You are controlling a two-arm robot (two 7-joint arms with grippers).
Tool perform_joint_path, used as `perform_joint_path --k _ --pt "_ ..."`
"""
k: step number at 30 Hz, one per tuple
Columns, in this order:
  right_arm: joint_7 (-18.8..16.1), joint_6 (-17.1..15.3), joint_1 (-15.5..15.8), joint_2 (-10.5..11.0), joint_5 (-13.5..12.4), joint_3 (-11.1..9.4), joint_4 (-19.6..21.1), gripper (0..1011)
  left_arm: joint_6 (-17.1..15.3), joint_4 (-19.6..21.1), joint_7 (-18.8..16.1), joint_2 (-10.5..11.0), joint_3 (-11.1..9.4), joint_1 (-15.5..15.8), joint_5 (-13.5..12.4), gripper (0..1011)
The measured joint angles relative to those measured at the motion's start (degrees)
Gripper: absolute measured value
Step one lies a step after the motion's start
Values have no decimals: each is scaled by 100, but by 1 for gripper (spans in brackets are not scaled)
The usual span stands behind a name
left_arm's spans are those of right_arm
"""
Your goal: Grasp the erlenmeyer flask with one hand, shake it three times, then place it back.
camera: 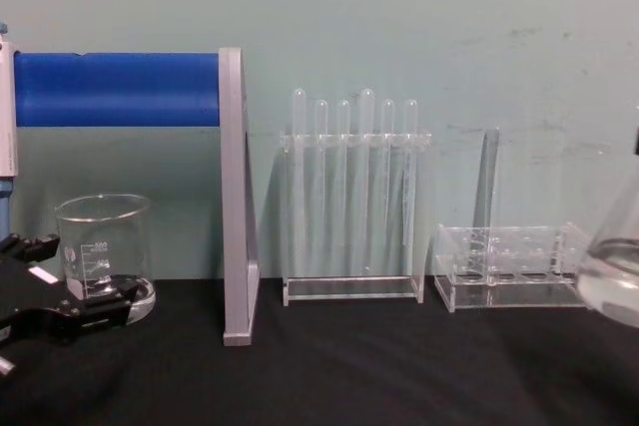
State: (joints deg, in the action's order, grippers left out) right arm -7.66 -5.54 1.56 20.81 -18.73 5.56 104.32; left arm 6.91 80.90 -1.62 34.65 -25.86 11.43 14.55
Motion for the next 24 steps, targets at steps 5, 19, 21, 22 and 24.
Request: perform_joint_path --k 5,19,21,22,24 --pt "-17 -39 35 -50 59 -63 22 449 0 0 0 0 0 0 0 1001" --pt "-845 -53 -477 -159 93 618 -306 449 0 0 0 0 0 0 0 1001" --pt "-945 -52 -540 -161 80 733 -345 449 0 0 0 0 0 0 0 1001" --pt "-1050 -50 -604 -160 59 851 -381 449 0 0 0 0 0 0 0 1000" --pt "-1135 -47 -660 -159 36 959 -414 449 0 0 0 0 0 0 0 1001"
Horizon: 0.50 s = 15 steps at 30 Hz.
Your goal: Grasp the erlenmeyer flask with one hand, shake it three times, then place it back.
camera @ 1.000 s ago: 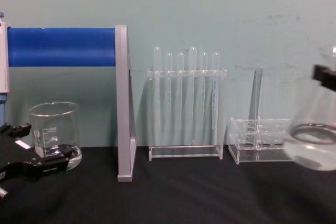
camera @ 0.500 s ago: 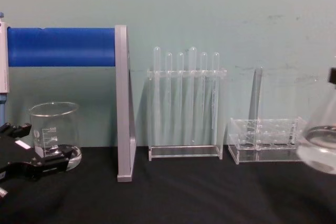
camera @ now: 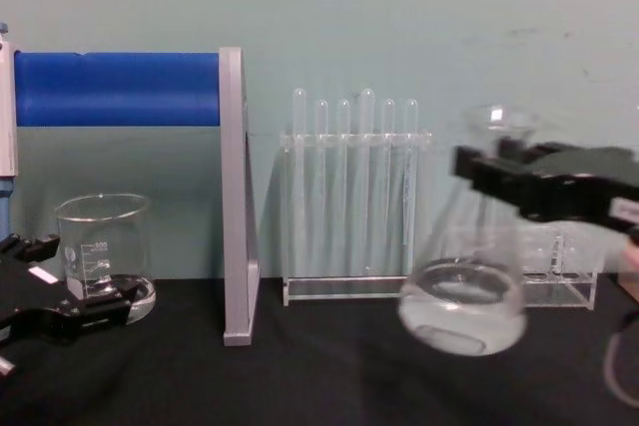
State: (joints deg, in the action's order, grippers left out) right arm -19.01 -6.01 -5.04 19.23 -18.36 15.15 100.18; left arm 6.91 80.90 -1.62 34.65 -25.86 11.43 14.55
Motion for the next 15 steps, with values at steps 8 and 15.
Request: perform_joint_path --k 8,15 --pt "-224 37 -213 43 -112 366 -122 449 0 0 0 0 0 0 0 1001" --pt "-238 56 -269 103 -179 489 -137 449 0 0 0 0 0 0 0 1001"
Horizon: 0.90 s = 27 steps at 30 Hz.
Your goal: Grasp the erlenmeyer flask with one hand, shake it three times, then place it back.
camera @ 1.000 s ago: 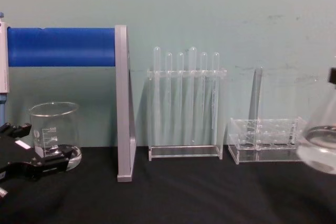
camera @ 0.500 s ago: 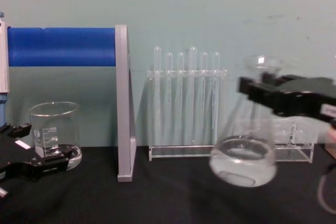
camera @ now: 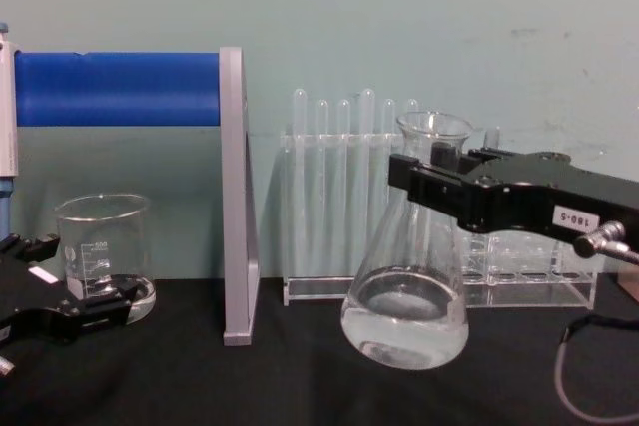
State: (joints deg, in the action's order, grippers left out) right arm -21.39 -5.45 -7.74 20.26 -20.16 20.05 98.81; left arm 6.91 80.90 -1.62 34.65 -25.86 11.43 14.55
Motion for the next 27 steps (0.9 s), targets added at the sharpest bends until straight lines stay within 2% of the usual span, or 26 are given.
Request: perform_joint_path --k 9,27 --pt "6 -4 -22 85 -93 56 -17 449 0 0 0 0 0 0 0 1001" --pt "-396 -21 -216 357 -380 342 -376 449 0 0 0 0 0 0 0 1001"
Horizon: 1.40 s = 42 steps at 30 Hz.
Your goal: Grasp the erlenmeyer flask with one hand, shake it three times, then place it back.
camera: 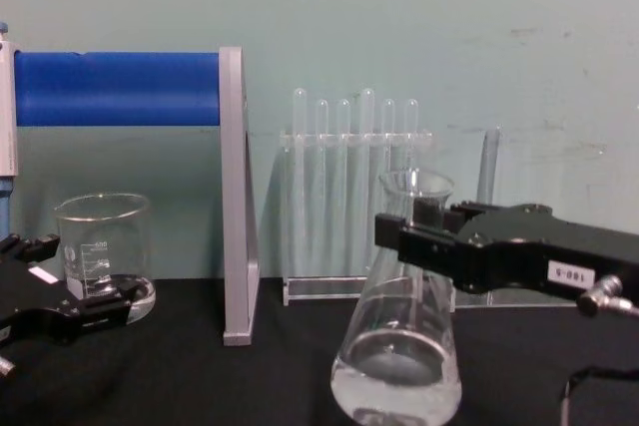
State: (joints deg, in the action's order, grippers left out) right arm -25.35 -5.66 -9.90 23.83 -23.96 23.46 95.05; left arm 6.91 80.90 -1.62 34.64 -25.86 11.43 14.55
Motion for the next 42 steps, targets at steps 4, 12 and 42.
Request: perform_joint_path --k 4,12,42 --pt "-68 43 -36 47 -25 61 -87 449 0 0 0 0 0 0 0 1001" --pt "-169 129 -106 116 -27 191 -272 449 0 0 0 0 0 0 0 1001" --pt "-625 437 -544 70 -62 545 -1123 449 0 0 0 0 0 0 0 1001"
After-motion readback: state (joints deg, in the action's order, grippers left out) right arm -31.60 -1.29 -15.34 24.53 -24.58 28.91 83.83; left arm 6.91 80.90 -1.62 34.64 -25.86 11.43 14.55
